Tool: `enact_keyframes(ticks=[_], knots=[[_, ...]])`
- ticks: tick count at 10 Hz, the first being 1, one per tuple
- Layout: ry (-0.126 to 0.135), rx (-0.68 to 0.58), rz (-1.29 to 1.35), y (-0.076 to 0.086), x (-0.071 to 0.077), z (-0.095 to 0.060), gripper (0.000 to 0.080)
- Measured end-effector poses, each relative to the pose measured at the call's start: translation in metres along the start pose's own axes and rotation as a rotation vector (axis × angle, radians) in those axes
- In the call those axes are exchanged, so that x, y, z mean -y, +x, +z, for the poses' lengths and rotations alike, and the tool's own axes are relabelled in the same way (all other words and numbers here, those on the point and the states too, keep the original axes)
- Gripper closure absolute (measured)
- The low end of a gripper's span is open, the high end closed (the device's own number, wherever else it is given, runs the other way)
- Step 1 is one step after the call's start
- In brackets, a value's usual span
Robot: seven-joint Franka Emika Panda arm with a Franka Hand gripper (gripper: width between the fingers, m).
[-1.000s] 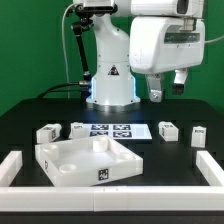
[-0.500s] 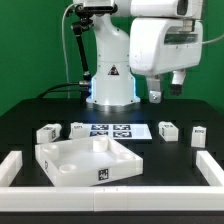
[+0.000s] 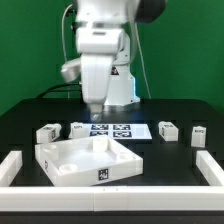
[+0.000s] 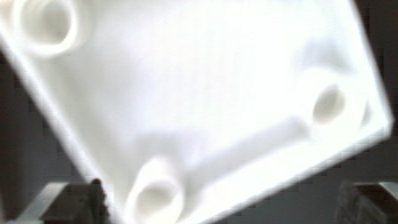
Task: Assemble square table
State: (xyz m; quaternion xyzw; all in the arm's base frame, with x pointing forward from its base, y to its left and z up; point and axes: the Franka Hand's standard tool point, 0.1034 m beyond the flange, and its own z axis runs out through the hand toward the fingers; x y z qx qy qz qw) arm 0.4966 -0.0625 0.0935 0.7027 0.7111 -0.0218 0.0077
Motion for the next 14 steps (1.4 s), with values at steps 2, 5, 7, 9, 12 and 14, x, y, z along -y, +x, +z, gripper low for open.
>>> enact_keyframes(ticks=[2, 5, 7, 9, 12, 14], knots=[[-0.008, 0.015, -0.107, 0.004, -0.006, -0.005, 0.0150], [0.002, 0.018, -0.287, 0.000, -0.003, 0.000, 0.0150], [0.009, 0.017, -0.281, -0.023, 0.032, 0.037, 0.0150], [0.045, 0.005, -0.266, -0.039, 0.050, 0.062, 0.0150], [0.069, -0.006, -0.265, -0.040, 0.045, 0.081, 0.0150], [0.070, -0.006, -0.263, -0.040, 0.045, 0.081, 0.0387]])
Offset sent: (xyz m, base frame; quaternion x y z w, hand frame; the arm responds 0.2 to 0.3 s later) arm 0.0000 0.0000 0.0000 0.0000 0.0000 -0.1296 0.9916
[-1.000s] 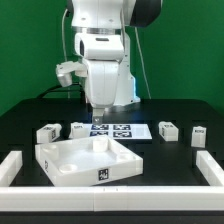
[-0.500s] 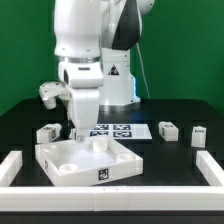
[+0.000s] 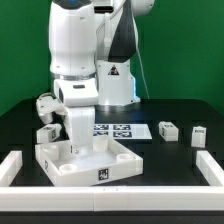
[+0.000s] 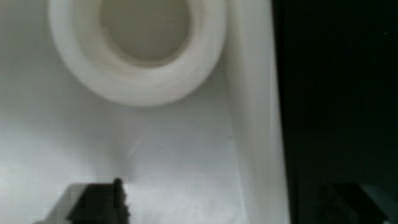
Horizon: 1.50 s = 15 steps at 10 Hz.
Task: Assemble square table
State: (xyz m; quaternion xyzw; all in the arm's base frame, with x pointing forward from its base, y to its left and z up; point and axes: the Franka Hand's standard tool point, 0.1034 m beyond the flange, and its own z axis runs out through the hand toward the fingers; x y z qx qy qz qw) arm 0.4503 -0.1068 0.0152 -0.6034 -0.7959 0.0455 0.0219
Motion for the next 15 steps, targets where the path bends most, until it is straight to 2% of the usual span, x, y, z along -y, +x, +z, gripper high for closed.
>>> enact_keyframes(ticks=[1, 2, 3, 4, 5, 11, 13, 15], knots=[[0.001, 0.000, 0.000, 0.000, 0.000, 0.000, 0.0387], [0.001, 0.000, 0.000, 0.000, 0.000, 0.000, 0.0571], [0.001, 0.000, 0.000, 0.000, 0.000, 0.000, 0.0703], [-0.006, 0.002, 0.003, -0.001, -0.001, 0.000, 0.0703], [-0.007, 0.002, 0.004, -0.001, -0.001, 0.000, 0.0738], [-0.008, 0.002, 0.030, 0.002, -0.003, -0.001, 0.0738], [-0.021, -0.007, 0.116, 0.037, -0.025, -0.006, 0.0738], [-0.023, -0.015, 0.158, 0.074, -0.058, -0.012, 0.0738]])
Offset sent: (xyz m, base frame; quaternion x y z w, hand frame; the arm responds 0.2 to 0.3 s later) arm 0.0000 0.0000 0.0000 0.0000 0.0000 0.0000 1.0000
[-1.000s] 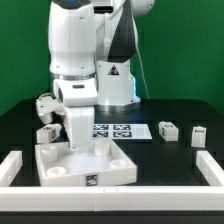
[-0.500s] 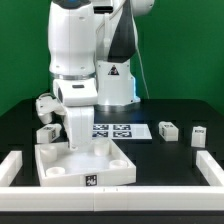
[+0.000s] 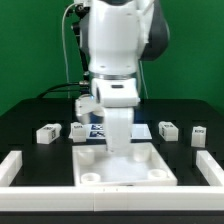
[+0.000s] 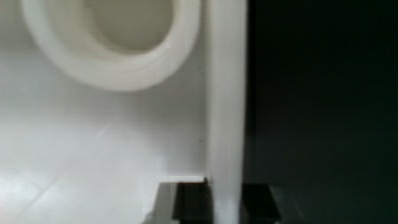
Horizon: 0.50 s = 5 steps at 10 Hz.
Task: Assemble square table
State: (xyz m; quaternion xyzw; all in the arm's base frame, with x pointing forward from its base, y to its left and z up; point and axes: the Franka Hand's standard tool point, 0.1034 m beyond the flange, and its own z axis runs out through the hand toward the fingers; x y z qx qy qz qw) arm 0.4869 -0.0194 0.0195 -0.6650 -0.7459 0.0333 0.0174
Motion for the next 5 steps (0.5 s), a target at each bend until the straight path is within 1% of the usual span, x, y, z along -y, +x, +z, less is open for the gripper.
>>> enact_keyframes(ticks=[1, 2, 3, 4, 5], knots=[[0.013, -0.004, 0.045, 0.017, -0.007, 0.001, 0.0738], [0.032, -0.004, 0.091, 0.030, -0.011, 0.001, 0.0738], [0.057, -0.004, 0.120, 0.047, -0.013, 0.002, 0.0737], [0.082, 0.000, 0.130, 0.056, -0.015, 0.002, 0.0735], [0.102, 0.003, 0.132, 0.061, -0.016, 0.001, 0.0735]])
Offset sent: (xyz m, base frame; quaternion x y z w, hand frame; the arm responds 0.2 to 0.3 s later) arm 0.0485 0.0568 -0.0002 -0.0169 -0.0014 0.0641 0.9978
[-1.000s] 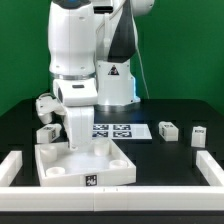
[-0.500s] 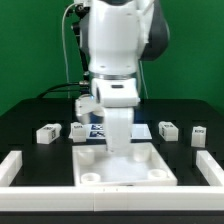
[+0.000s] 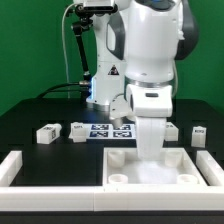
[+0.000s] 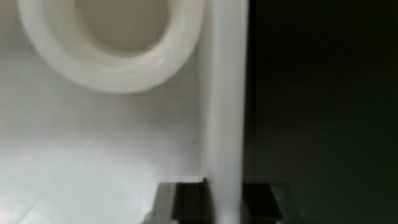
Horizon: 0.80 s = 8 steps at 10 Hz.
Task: Assemble square table
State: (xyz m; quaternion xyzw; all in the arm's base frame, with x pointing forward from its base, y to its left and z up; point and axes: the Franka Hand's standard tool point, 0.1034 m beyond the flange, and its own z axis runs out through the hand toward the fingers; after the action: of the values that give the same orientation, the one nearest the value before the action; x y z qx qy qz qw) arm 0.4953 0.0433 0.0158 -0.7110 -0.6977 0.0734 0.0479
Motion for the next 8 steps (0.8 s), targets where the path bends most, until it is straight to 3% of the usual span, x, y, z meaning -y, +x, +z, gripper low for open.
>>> enact_keyframes(ticks=[2, 7, 8], knots=[[0.029, 0.004, -0.004, 0.0105, -0.0002, 0.0006, 0.0728], [0.027, 0.005, -0.008, 0.0121, 0.0003, 0.0007, 0.0728], [0.028, 0.005, -0.008, 0.0120, 0.0003, 0.0008, 0.0571]])
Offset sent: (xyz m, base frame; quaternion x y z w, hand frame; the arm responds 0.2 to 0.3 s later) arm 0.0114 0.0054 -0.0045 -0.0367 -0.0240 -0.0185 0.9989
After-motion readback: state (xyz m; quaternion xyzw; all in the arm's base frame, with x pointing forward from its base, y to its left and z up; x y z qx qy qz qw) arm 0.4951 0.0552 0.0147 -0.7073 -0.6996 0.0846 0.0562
